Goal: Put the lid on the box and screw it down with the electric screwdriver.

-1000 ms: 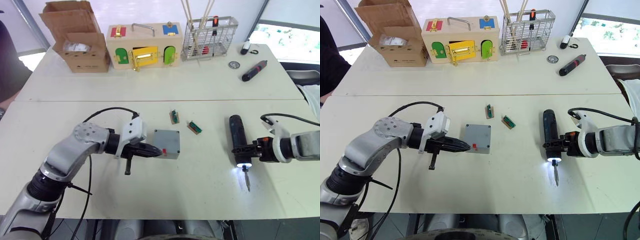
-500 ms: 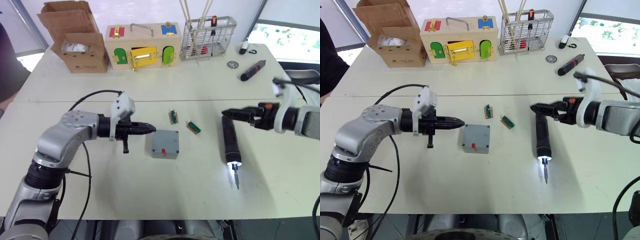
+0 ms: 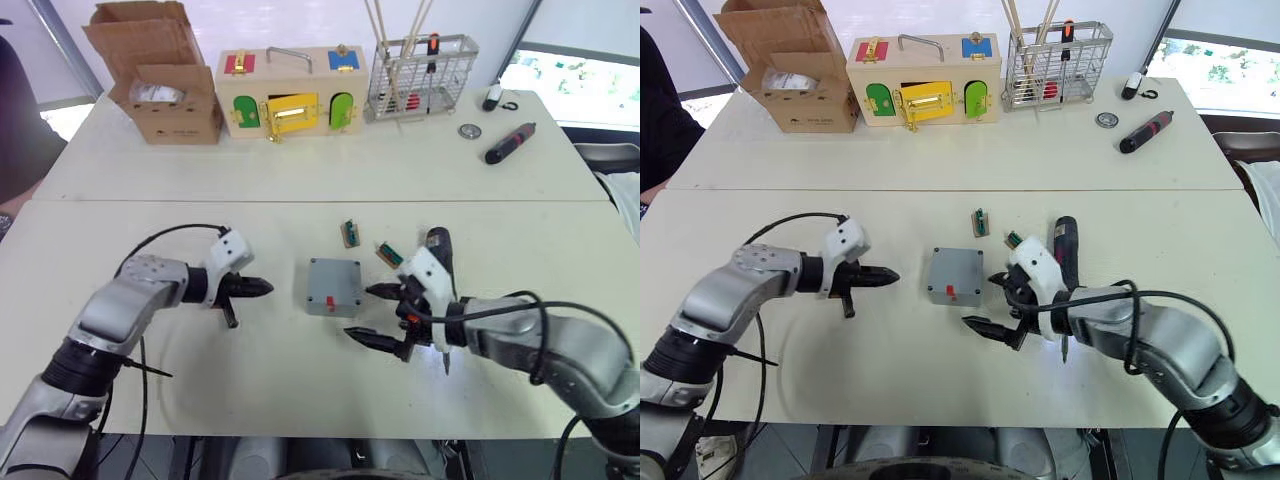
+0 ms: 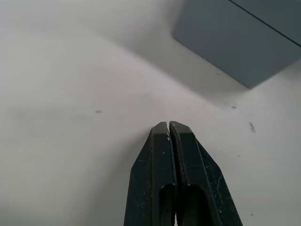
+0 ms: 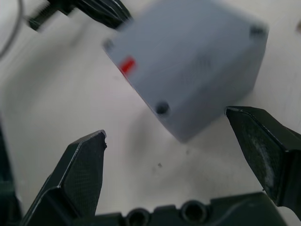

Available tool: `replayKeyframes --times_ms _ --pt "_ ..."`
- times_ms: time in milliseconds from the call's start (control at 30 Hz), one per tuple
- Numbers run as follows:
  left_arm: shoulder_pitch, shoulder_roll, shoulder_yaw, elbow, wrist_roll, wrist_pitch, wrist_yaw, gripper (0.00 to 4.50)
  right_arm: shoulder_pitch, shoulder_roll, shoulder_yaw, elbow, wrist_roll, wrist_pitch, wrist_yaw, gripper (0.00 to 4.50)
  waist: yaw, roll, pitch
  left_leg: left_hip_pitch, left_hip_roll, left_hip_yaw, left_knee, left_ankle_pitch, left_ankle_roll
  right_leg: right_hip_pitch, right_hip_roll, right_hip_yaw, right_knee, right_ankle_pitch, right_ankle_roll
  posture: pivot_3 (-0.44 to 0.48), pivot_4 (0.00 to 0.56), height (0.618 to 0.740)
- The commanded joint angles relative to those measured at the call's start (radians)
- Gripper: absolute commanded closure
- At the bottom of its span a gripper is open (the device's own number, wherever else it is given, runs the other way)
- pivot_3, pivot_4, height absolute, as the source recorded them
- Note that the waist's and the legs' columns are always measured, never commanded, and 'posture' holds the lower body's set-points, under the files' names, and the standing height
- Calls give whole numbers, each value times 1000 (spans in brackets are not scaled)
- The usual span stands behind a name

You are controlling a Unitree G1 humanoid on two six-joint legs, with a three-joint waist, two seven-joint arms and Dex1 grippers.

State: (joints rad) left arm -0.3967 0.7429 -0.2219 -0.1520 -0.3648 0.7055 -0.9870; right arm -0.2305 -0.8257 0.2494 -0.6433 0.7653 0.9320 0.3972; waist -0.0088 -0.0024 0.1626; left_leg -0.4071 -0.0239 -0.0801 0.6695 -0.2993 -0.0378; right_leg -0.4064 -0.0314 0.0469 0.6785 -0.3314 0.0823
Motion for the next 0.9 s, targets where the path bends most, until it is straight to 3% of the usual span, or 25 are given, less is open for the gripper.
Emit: replayKeyframes --times_ms 33,233,667,767,900 --pt "-11 -61 3 -50 -3 -16 38 4500 7 37 6 -8 -65 -26 1 15 0 0 0 0 0 0 0 0 0 0 0 0 0 0 0 0 150 740" --pt "-29 -160 3 -65 -13 9 76 4500 -9 89 27 -24 -83 9 43 15 -4 0 0 1 0 0 0 0 1 -1 1 0 3 0 0 0 150 740" --pt "-86 -225 -14 77 109 -111 114 4500 -58 264 16 -29 -33 189 26 15 -4 -1 0 1 0 -1 1 0 0 -1 1 0 5 0 0 0 150 740" --pt "-97 -232 -16 110 130 -135 112 4500 -48 250 -22 -53 -6 216 38 15 -2 -1 0 1 0 -1 2 0 -1 -1 1 -1 5 0 0 0 150 740" --pt "-105 -207 14 152 152 -164 117 4500 -26 123 -77 -95 -49 143 117 15 -3 -1 -1 1 -1 -1 3 0 0 -1 1 -1 5 0 0 0 150 740"
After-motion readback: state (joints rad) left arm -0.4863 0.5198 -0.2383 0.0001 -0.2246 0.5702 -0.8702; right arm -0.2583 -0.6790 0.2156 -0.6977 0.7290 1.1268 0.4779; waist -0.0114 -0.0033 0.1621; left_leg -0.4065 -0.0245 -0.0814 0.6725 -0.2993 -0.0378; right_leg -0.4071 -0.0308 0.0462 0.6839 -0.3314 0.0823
